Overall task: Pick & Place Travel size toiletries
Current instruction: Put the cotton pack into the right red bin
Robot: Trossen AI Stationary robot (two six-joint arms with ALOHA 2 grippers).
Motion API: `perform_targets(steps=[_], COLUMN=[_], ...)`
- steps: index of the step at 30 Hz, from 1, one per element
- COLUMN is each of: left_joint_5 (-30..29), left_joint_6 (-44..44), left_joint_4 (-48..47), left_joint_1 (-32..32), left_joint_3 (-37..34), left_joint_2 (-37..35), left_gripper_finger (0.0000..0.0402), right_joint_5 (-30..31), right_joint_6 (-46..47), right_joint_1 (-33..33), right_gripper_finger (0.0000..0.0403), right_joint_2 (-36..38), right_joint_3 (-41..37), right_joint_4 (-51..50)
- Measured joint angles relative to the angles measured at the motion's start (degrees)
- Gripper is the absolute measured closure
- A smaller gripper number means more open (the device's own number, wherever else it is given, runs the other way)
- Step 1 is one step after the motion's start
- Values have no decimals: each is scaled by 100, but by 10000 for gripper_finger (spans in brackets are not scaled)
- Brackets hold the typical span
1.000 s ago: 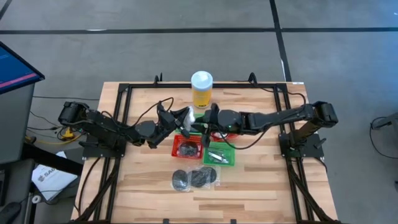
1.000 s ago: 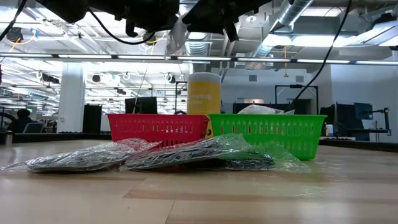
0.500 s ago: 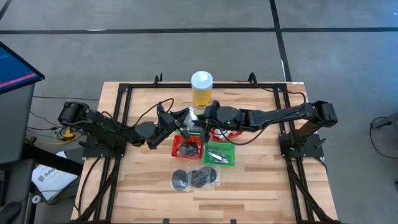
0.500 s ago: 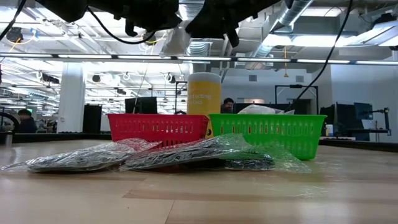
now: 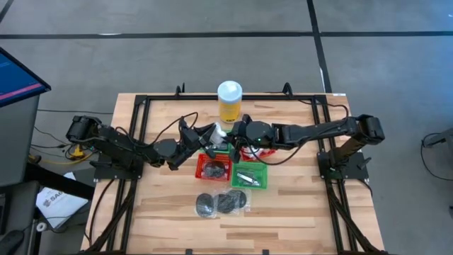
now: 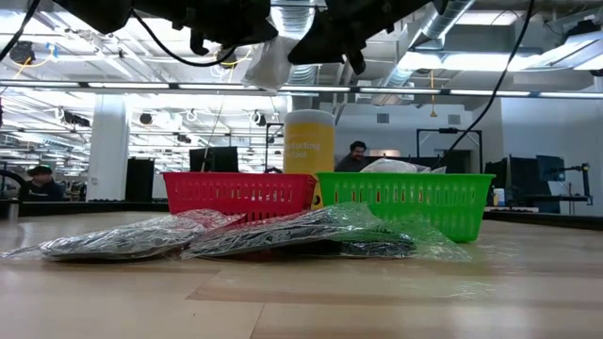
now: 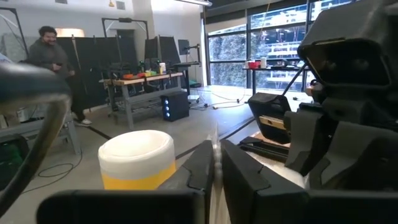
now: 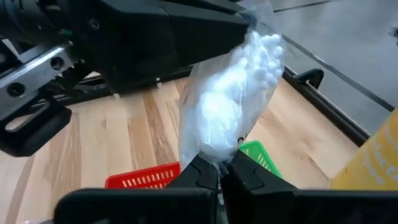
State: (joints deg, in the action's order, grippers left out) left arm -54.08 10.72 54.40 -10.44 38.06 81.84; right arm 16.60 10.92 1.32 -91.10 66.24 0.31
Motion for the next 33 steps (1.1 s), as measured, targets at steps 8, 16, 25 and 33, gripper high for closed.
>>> perform_targets(steps=[8,16,25,33], left_joint_5=[-239,-591,-594,-592], left_joint_6=[268,407,407,406], left_joint_4=[-5,-9,-43,-126], left_joint_1=[-4,-30,-234,-413], left_joint_3=[0,0,0,0], left_joint_2=[-2,-7,-7,-7], left_gripper_finger=[351,314,309,309], right_joint_5=[12,20,21,15], right_joint_6=[-82,-27,330,595], right_joint_1=[-53,-136,-260,-260], right_gripper_finger=[403,403,403,403], right_joint_2=[125,224,224,224], right_joint_3=[10,2,2,2], right_joint_4=[-448,-1168,-2510,-3348])
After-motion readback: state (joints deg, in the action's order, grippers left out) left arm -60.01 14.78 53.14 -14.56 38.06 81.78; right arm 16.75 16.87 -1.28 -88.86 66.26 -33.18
